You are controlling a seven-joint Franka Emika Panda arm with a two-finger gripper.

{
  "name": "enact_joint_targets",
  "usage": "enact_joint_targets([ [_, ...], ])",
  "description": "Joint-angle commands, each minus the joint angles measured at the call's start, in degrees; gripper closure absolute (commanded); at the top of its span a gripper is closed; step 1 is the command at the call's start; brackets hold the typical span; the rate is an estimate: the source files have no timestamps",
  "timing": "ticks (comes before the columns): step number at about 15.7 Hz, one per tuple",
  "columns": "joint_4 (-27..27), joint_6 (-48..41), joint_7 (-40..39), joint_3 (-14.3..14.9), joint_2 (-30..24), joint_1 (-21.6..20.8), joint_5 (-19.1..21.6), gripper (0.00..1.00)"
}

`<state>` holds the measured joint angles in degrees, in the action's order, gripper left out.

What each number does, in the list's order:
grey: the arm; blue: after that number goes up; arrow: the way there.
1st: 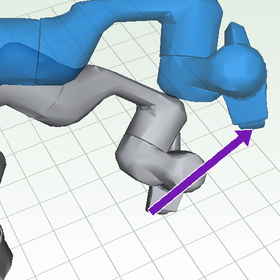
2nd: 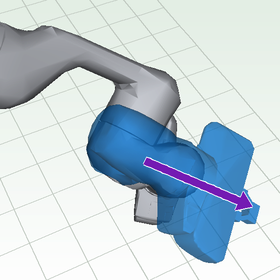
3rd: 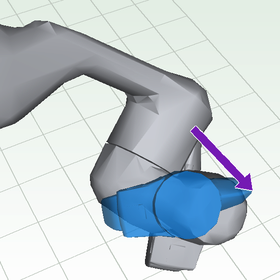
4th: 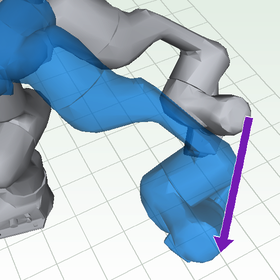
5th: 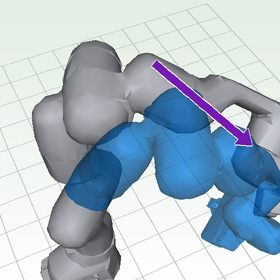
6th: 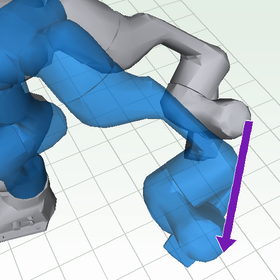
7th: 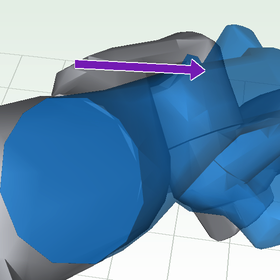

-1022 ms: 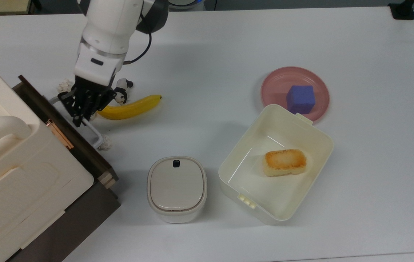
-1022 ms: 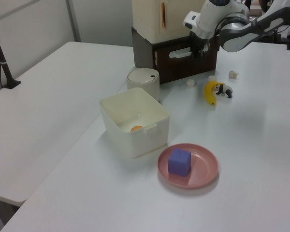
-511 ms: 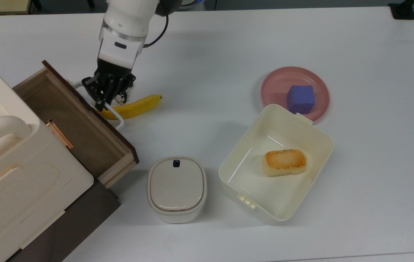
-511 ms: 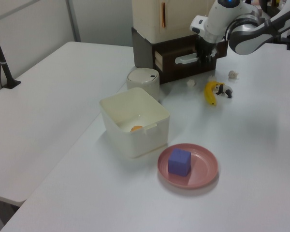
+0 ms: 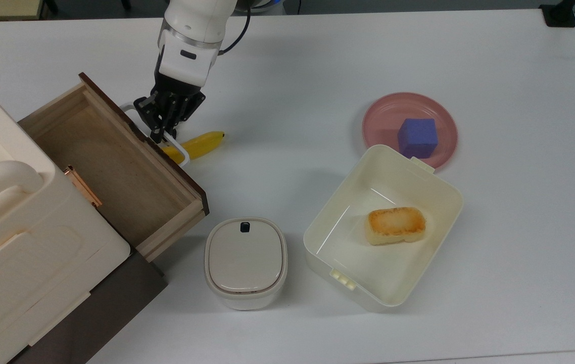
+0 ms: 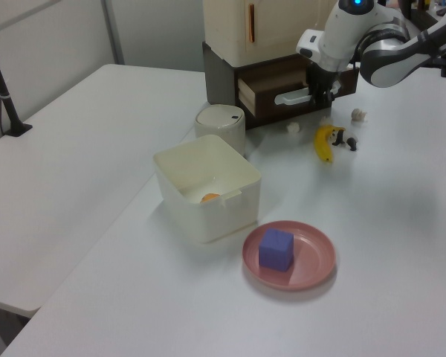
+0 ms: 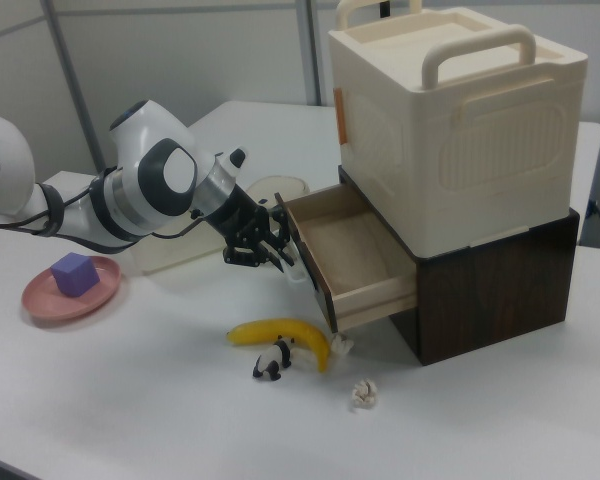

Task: Slide the drawer open
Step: 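Pull the drawer handle outward, sliding the drawer out of the cabinet, then open the gripper, release the handle and lift away from the drawer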

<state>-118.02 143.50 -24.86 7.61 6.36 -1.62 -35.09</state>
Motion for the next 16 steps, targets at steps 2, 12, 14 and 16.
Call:
enact_joint_targets([
  [2,-4.06,-1.73,10.34,-1.20,-3.19,-2.95,0.37,0.00],
  [12,0.34,-2.78,21.50,-3.91,-3.46,-2.86,0.81,0.00],
  [14,2.17,-7.50,27.99,-6.19,-3.28,-2.86,1.16,0.00],
  [16,4.72,-14.00,33.28,-9.79,-3.02,-2.60,5.44,0.00],
])
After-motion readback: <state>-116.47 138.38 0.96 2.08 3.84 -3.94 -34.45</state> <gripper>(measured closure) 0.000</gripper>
